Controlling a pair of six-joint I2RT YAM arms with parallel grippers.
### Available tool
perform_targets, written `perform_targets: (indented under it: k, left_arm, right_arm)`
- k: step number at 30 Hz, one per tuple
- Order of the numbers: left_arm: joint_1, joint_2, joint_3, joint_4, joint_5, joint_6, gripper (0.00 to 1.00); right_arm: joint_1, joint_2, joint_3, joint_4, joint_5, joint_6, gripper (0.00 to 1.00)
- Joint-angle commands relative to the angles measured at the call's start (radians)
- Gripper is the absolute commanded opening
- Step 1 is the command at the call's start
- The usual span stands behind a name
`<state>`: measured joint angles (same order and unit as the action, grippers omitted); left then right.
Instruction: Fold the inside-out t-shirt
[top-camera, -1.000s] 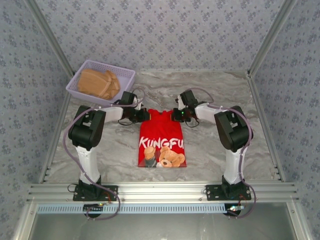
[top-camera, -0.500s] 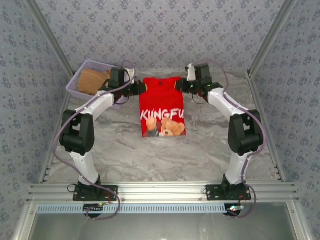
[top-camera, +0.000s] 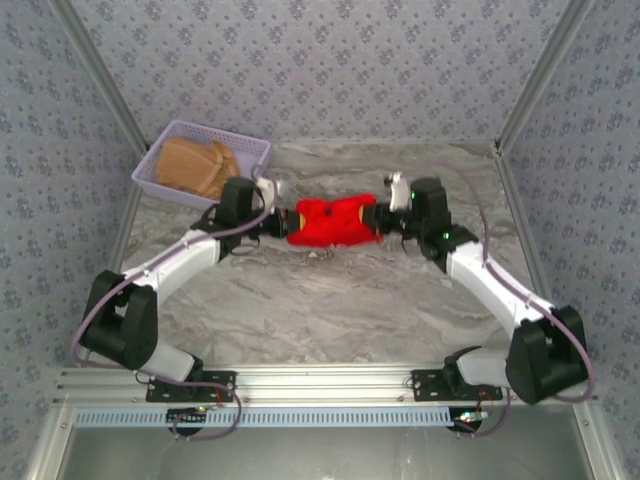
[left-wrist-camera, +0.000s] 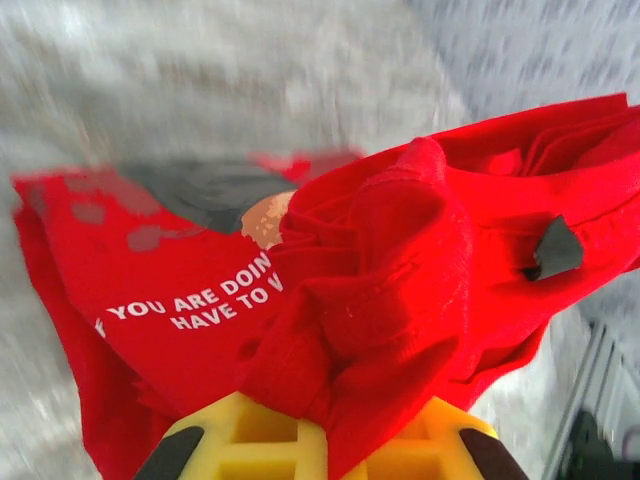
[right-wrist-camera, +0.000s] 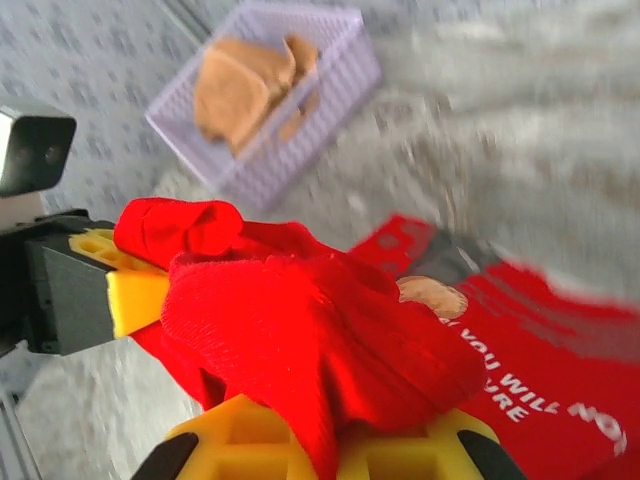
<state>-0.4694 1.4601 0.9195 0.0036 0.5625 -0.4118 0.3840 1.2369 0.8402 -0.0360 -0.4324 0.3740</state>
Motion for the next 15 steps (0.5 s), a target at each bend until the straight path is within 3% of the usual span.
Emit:
perform_targets:
  k: [1,6,15]
  left_arm:
    - [-0.057,-0.086,-0.116,0.046,-0.035,0.008,0.00]
    - [-0.089,-0.060,-0.163,0.114,-0.060,-0.022,0.00]
    - [-0.078,0.179,-0.008,0.069,-0.149,0.034,0.03]
  right_arm:
    - [0.025,-0.147,-0.153,-0.033,0.079,0.036,0.00]
    - [0.031,-0.233,-0.275,-0.027,0.135,0.094,0.00]
    - [-0.014,0.093,-0.063,-0.156,0.231,0.000,0.01]
